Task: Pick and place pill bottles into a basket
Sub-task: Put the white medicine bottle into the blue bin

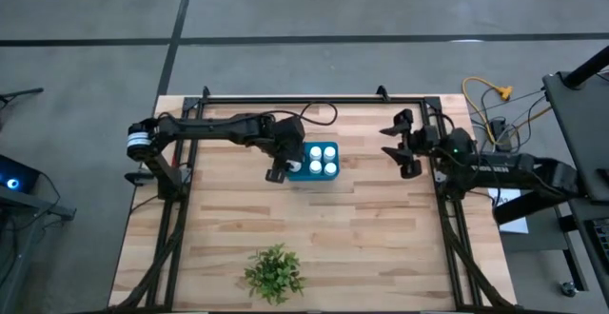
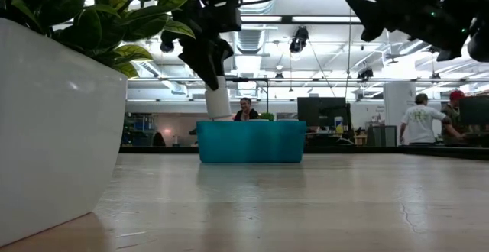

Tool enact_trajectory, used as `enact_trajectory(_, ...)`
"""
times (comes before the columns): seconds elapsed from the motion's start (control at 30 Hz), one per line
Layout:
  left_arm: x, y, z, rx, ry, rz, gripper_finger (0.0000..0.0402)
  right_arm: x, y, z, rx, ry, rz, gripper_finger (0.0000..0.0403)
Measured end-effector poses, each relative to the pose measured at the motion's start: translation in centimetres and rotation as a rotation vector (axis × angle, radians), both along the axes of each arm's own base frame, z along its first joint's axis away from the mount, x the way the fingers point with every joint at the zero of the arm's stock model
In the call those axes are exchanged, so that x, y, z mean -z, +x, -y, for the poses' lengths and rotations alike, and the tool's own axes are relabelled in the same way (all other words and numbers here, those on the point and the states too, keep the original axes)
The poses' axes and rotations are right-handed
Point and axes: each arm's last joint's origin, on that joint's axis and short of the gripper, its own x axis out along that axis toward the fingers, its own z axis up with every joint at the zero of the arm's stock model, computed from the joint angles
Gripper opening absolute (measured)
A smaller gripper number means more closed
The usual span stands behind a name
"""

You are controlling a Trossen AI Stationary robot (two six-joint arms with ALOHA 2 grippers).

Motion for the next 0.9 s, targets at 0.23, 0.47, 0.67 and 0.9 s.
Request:
enact_trajectory(0.23, 0.5, 0.2, -0.1, 0.003, 0.001, -0.01, 0.0143, 0.5, -1.5, 0.9, 0.029, 0.017, -0.019, 0.0224)
enact_trajectory(0.47, 0.7, 0.4, -0.2, 0.003, 0.001, -0.009, 0.0143, 1.4, -3.2, 1.6, 0.041, 0.044, -0.052, 0.0224)
enact_trajectory(0.67, 1.8, 1.1, -0.5, -0.001, -0.004, -0.034, 0.0143, 1.6, -3.4, 1.7, 0.011, 0.028, -0.083, 0.0224)
enact_trajectory(0.9, 3.1, 1.8, -0.7, 0.013, -0.007, -0.073, 0.0143, 1.7, -4.4, 2.6, 0.023, 0.068, -0.12, 0.0224)
